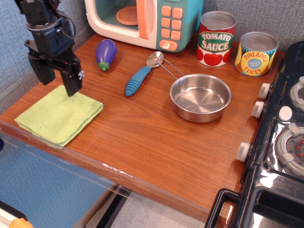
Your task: Slide the green rag to the left so that it's directly in front of the eggplant.
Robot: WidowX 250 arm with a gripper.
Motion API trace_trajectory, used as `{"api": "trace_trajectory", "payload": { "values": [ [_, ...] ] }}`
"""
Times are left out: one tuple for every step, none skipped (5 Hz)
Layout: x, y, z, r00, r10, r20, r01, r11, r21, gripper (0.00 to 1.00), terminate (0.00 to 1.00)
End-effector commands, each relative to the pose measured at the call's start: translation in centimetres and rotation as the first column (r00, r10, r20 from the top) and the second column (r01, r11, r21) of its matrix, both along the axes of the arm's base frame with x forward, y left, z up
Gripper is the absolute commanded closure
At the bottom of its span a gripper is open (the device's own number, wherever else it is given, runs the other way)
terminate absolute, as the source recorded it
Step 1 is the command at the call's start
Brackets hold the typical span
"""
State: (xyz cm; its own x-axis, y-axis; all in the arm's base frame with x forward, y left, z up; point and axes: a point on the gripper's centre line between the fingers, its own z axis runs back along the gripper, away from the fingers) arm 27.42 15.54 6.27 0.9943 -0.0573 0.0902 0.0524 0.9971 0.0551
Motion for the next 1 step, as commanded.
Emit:
{"api": "trace_trajectory", "payload": {
  "values": [
    [0.45,0.16,1.26,0.999,-0.009,0.035,0.008,1.000,0.026,0.00,1.00]
  ]
}}
